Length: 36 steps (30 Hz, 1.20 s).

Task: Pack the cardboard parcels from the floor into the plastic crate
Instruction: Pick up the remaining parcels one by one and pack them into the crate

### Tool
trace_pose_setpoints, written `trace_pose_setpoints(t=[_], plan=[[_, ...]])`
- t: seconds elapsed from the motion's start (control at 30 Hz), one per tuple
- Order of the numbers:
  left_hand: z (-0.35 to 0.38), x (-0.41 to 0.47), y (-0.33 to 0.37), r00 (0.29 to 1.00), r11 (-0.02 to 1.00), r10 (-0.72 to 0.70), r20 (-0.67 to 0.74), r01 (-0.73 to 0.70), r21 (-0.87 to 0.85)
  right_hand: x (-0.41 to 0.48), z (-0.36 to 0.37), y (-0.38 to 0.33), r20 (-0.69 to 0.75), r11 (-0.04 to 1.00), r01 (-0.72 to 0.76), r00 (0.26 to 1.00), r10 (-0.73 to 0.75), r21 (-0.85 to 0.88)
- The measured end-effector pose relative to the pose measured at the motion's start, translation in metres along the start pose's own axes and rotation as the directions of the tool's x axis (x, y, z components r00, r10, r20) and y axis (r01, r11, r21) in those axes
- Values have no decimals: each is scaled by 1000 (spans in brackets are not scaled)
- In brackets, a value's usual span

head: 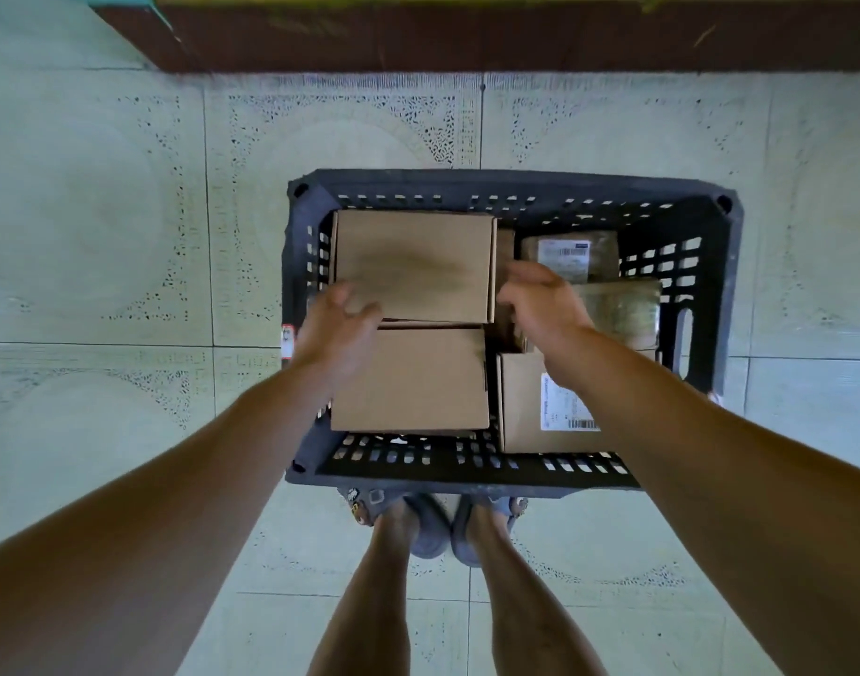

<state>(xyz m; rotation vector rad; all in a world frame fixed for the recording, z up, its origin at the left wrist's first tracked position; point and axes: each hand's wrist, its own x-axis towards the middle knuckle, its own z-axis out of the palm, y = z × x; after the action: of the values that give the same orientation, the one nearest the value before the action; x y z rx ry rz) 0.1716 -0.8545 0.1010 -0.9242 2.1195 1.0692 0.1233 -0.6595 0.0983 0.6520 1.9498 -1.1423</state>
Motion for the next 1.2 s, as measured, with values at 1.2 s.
trace_pose_setpoints(t=[1.2], plan=[[132, -538, 300, 705, 865, 473, 529, -484, -129, -547, -383, 134, -538, 764, 266, 834, 124, 588]])
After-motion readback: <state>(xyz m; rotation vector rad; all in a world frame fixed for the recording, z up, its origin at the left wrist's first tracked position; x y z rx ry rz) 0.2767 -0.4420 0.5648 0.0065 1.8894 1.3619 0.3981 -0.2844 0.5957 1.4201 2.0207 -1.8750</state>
